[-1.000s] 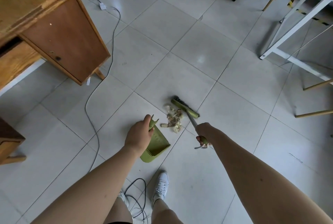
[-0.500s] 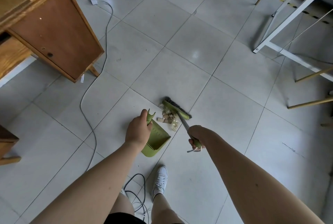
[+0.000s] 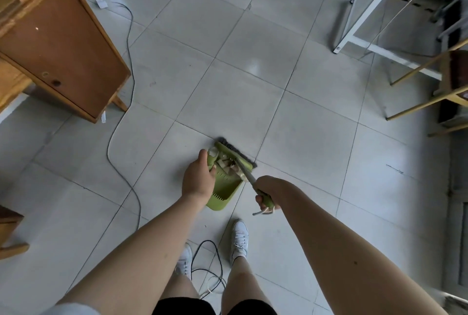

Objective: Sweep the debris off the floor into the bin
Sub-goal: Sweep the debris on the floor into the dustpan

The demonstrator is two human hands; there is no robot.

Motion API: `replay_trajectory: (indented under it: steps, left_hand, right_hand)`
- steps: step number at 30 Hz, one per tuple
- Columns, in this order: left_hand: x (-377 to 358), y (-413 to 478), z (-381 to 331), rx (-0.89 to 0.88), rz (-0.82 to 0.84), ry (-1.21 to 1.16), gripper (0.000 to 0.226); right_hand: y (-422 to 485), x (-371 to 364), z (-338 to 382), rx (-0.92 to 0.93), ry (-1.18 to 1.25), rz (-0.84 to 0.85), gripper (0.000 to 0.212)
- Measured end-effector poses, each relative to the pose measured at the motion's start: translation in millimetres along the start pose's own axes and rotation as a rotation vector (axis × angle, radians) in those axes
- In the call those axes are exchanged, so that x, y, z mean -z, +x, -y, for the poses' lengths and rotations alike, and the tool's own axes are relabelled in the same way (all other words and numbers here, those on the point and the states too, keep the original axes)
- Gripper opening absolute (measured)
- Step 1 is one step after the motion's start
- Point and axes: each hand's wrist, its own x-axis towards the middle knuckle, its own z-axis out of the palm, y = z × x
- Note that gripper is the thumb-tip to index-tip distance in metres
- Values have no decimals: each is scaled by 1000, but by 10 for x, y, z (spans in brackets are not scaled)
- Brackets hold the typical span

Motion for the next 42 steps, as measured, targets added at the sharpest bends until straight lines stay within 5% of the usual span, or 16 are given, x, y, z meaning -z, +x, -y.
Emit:
replay_trajectory:
  steps: [19,31,42]
  left_hand:
    - [440,-606,905,-122,149,-44,26]
    - [452,-820,1024,-134,202,-18,23]
    - [308,-858,970,-148,208,-14,22]
  right_hand:
    - [-723,-770,-545,69,125,-111,25]
    - [-158,-772,-744,-21,228,-186,30]
    - [-411,-846,-660,23,153,23,21]
